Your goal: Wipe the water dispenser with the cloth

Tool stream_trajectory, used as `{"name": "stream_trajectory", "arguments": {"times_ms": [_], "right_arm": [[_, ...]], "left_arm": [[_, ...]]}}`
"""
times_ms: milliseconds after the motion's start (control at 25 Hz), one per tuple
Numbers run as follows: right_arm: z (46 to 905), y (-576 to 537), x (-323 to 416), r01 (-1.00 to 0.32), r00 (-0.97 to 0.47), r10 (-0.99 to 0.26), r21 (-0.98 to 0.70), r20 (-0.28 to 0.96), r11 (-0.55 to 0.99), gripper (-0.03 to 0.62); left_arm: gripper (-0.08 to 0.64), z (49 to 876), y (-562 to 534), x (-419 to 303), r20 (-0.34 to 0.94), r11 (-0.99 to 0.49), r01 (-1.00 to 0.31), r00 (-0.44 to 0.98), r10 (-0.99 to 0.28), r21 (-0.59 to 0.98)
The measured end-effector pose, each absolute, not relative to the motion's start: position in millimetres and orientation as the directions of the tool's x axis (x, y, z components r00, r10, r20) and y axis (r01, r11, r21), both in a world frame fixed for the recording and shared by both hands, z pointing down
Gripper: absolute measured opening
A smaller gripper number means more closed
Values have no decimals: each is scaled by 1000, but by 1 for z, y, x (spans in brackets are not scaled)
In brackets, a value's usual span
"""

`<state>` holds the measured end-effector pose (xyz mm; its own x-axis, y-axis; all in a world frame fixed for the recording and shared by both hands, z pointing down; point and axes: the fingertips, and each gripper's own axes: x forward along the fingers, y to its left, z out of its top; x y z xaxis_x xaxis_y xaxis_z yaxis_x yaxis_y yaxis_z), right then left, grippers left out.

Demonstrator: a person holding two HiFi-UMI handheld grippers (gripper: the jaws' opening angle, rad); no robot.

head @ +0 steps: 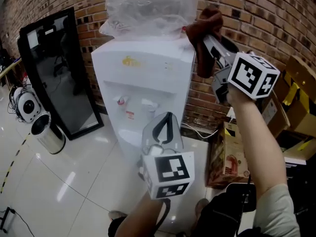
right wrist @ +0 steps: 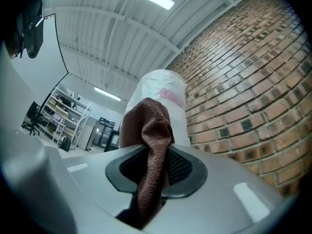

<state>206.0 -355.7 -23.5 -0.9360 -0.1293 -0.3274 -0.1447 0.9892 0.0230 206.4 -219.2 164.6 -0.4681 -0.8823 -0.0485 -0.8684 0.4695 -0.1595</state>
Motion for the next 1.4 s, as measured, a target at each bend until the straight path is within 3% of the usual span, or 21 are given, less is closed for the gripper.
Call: {"name": "stream_trajectory", "arguments": {"times_ms": [240,600,840,1000,1400], "right_arm": [[-2,-368,164,-198,-964,-169,130,-203,972,98],[21,-390,184,-224,-937,-215,3,-275,975,97],[81,-399,186,-254,-952,-252,-16,-174,967,95],[116,-398,183,-257,-958,-259,-29,-120,966,95],[215,-393,181,-278,-960,-278,-22,-16,960,97]], "left_arm": [[0,172,-219,198,-32,492,-858,-493,-869,-149],[0,208,-226,215,19,454,-864,-469,-883,-217],[0,262,-220,218,75,435,-893,-444,-893,-118],[0,264,-229,235,36,399,-910,-406,-913,-114],[0,304,-229,249,84,376,-915,-390,-917,-146]]}}
